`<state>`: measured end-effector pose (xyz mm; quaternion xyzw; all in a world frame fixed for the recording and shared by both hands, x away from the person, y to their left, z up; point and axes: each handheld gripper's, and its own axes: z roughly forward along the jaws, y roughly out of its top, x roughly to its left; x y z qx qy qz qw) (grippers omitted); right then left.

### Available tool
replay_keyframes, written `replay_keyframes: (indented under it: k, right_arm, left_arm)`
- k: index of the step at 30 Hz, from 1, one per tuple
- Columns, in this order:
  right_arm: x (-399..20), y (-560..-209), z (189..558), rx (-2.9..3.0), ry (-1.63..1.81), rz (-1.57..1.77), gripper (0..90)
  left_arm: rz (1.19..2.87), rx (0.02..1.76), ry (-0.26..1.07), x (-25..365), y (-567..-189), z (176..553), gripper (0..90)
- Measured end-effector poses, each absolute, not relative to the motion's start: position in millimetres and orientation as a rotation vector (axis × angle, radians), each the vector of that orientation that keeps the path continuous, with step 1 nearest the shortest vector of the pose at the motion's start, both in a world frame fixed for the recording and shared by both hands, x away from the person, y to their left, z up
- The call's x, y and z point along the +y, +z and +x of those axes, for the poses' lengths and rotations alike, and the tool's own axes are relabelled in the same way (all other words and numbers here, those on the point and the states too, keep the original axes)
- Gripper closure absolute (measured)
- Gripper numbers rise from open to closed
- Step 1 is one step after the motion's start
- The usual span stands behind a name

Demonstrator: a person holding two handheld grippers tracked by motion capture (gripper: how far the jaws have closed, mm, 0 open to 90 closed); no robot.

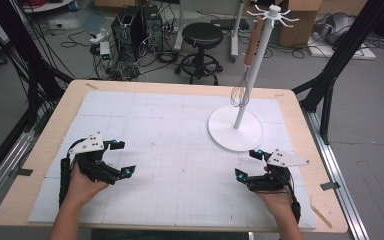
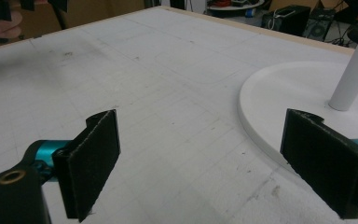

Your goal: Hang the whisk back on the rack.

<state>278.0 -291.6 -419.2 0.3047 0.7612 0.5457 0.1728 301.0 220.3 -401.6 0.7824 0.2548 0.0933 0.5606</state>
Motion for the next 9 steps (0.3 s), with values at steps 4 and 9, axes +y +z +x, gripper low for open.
replay_keyframes:
  k: [4,9]
  right_arm:
    - [-290.8,-419.3,277.7,2.163,1.546,0.855,11.0]
    - [-291.1,-419.3,277.3,2.161,1.545,0.862,11.0]
  left_arm:
    - [1.852,0.614,0.232,221.1,-402.5,301.6,1.6]
    - [1.859,0.620,0.229,220.4,-404.5,302.4,1.6]
